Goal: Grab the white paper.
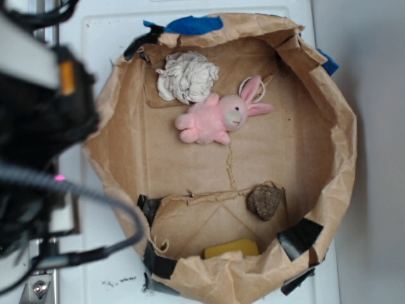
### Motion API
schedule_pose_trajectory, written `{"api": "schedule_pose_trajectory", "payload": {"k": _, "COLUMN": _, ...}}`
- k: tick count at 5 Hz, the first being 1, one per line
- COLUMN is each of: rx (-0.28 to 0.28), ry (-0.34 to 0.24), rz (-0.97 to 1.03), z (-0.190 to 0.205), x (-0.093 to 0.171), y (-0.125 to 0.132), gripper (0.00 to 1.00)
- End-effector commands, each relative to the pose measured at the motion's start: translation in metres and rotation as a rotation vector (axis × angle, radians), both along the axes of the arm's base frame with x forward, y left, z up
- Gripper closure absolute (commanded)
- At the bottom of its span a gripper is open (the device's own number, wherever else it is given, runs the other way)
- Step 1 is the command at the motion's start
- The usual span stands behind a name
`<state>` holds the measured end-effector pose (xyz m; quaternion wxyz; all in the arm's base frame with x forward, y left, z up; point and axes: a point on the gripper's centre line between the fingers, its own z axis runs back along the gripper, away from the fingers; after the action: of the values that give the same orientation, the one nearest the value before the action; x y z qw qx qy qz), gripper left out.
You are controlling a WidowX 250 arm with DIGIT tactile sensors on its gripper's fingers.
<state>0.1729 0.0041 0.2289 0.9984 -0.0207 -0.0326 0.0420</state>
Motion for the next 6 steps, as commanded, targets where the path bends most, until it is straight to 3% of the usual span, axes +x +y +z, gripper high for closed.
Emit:
{"api": "schedule_pose_trajectory", "payload": {"k": 1, "rx": -0.033, "ry": -0.075, "rz": 0.187, "z": -0.005, "x": 0.036, "y": 0.014, "gripper": 0.00}}
{"api": "schedule_pose_trajectory", "payload": {"k": 2, "rx": -0.051, "ry": -0.103, "rz": 0.308, "z": -0.014, "x": 0.044, "y": 0.005, "gripper": 0.00}}
{"api": "schedule_pose_trajectory", "payload": {"k": 4, "rx": -0.043, "ry": -0.086, "rz": 0.545, "z": -0.041, "x": 0.061, "y": 0.030, "gripper": 0.00}}
{"api": "schedule_pose_trajectory", "payload": {"k": 6, "rx": -0.058, "ry": -0.093, "rz": 0.574, "z": -0.073, "x": 0.078, "y": 0.049, "gripper": 0.00}}
